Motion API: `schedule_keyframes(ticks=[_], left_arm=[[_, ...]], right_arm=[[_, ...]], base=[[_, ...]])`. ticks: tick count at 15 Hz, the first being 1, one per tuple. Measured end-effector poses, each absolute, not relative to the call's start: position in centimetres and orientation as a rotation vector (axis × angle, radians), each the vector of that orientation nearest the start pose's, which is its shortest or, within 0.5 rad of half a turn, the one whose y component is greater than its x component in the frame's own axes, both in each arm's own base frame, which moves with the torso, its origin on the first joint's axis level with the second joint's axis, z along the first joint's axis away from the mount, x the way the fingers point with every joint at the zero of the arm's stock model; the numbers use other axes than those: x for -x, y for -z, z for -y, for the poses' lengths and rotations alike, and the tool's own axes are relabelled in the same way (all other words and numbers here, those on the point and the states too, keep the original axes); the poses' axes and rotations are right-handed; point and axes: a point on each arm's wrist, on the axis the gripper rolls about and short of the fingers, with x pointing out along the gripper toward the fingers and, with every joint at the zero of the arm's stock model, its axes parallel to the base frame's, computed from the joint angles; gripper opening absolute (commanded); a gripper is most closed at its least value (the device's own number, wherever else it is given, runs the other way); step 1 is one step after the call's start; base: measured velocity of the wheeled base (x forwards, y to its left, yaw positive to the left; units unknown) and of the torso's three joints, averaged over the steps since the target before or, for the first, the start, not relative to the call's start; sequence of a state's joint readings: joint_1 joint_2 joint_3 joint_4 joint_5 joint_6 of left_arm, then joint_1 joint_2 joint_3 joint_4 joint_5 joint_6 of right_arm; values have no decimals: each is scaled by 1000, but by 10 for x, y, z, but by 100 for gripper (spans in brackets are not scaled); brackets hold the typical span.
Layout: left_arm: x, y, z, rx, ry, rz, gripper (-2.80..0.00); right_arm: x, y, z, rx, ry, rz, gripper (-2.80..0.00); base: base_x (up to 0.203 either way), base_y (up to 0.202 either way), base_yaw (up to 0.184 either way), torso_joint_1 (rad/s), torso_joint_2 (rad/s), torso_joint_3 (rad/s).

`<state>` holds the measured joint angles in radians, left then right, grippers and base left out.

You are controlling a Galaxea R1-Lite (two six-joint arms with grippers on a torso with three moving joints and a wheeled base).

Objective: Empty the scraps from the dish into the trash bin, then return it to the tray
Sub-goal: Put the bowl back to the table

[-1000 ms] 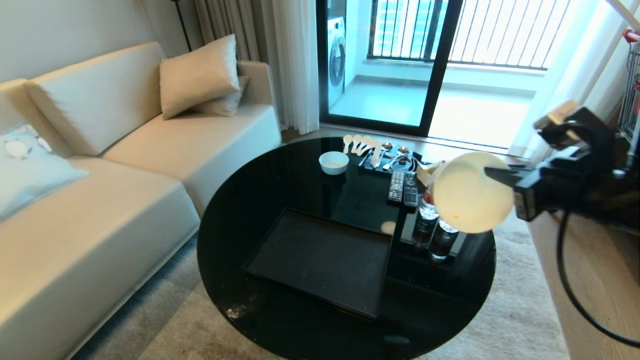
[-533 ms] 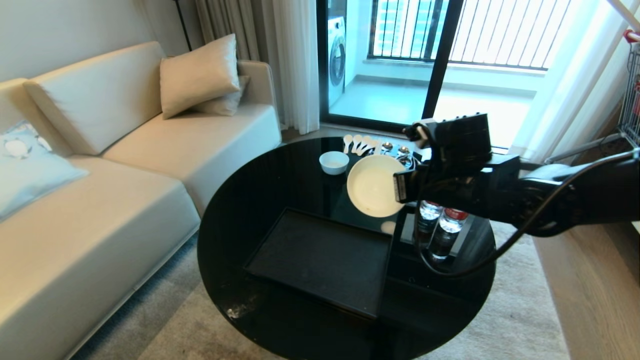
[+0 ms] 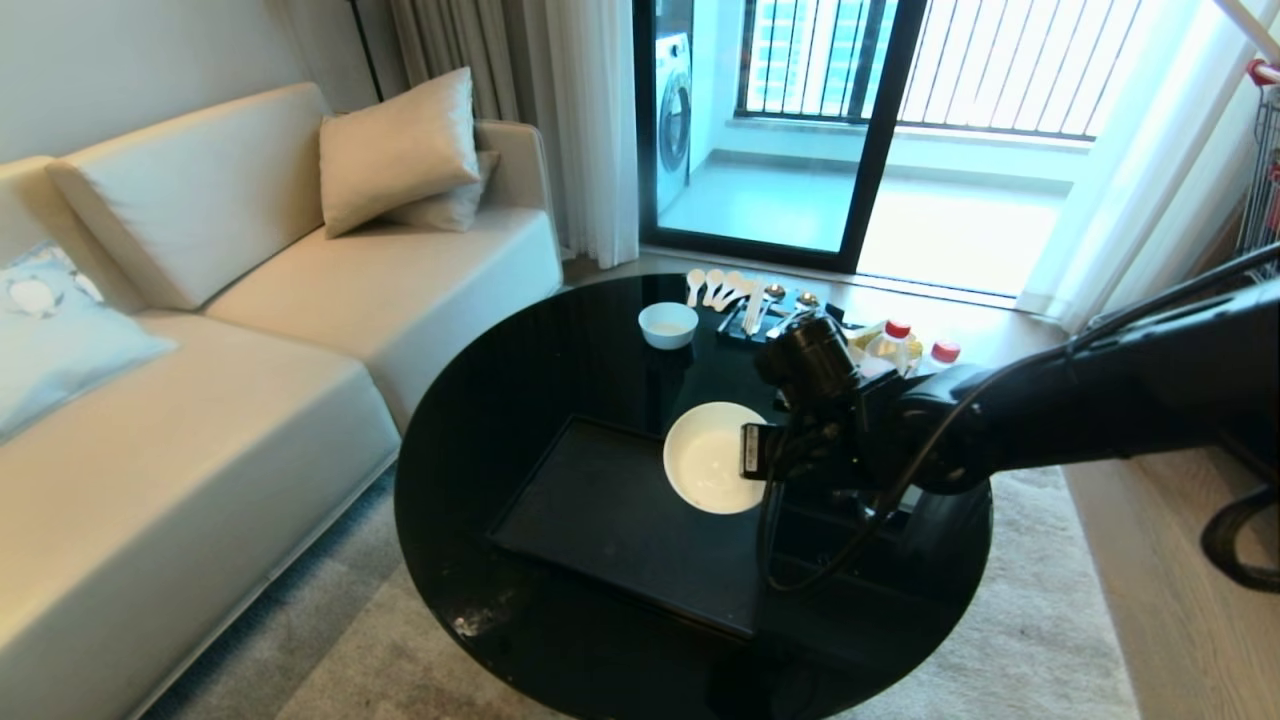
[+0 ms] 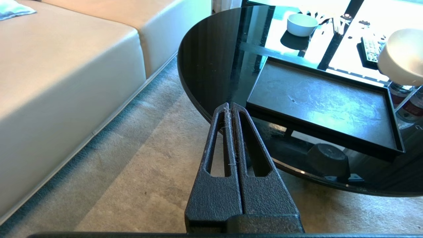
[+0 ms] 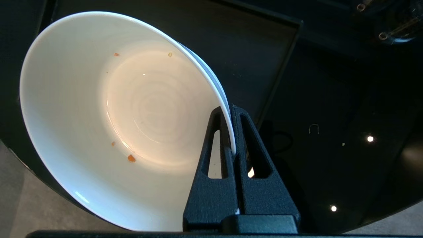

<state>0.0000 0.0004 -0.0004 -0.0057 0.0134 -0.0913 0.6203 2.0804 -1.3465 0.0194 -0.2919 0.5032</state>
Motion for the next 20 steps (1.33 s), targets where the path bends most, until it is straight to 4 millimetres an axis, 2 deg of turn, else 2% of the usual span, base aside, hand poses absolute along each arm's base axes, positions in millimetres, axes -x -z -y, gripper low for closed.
schedule_keyframes(ticks=[7,10,16,20], left_arm=[[23,-76,0,91,-13,5,-280],[23,-76,0,90,-13,5,-280],[23,-76,0,91,-13,5,-280],[23,-76,0,91,-13,5,-280]], right_arm=[[-354,-74,-256,-218,-63,-841,-280],[-361,-54,-261,-214,-45,-870,-280],[-370,-30,-262,-263,7,-899,-280],[-379,-23,-253,-293,50,-904,-280]], base=[[0,0,0,0,0,0],[0,0,0,0,0,0],[0,0,0,0,0,0],[0,0,0,0,0,0]])
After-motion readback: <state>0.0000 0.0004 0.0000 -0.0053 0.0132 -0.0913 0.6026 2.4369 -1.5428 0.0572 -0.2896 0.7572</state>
